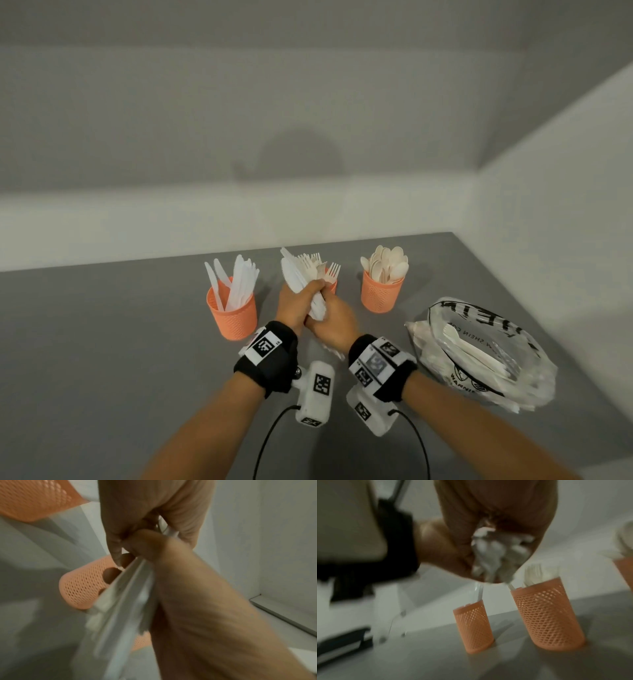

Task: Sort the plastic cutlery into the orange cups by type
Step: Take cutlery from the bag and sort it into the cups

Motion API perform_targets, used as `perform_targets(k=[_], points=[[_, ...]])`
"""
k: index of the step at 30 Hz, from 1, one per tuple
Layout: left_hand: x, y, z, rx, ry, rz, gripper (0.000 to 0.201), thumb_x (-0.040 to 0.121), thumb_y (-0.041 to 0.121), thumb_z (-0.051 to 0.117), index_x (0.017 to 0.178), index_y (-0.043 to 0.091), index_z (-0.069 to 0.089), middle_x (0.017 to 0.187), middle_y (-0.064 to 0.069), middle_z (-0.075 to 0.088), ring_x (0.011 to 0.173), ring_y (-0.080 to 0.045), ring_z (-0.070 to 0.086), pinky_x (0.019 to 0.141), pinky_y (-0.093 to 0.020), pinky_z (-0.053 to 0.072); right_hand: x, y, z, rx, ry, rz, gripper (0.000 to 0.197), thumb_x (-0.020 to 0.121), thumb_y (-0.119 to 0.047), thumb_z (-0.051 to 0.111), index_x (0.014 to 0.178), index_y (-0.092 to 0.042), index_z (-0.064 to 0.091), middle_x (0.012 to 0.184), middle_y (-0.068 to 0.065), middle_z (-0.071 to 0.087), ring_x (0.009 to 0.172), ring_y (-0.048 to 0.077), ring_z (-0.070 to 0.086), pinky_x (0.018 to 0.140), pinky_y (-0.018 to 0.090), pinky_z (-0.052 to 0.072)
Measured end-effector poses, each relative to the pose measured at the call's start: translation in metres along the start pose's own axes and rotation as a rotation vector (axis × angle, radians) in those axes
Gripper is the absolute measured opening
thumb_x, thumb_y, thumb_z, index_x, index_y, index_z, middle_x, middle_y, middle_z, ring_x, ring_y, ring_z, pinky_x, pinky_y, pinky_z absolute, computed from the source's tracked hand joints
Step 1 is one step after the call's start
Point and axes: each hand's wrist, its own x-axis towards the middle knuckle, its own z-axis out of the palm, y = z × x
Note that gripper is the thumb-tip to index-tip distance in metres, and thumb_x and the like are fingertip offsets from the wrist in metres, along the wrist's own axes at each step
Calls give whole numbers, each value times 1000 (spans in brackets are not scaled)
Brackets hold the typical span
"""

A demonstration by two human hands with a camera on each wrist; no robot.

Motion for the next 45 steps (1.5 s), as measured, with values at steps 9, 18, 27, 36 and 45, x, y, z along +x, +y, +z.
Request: perform_targets(k=[9,18,27,36,45], points=[[-5,10,-12,125,-426,-37,17,87,25,61,93,10,63,76,-1,69,75,-19,62,72,-31,52,-1,0,-16,689,-441,272,9,91,-6,50,86,-11,55,46,0,55,45,13,58,50,22,51],[3,3,-13,268,25,60,26,82,32,67,87,7,60,75,-5,65,56,-10,59,55,-23,47,11,20,6,685,32,183,16,84,-11,66,98,-7,58,40,-7,51,31,5,43,33,18,34],[9,-2,-13,393,37,80,17,90,16,56,91,1,63,88,-16,66,74,-24,61,68,-33,51,17,28,11,634,26,120,26,80,-9,70,104,-17,63,81,0,68,66,6,65,65,28,56],[7,0,-20,117,-135,-78,26,97,12,42,106,-5,59,87,-14,64,64,-14,63,55,-20,53,18,33,8,800,-2,186,36,90,-25,58,116,0,61,91,5,70,86,17,67,87,28,54],[7,4,-25,66,-174,-127,22,98,9,38,105,0,57,87,-10,63,77,-17,61,77,-28,52,25,38,13,672,18,219,24,88,-36,59,96,-16,69,99,14,71,100,29,66,98,44,49]])
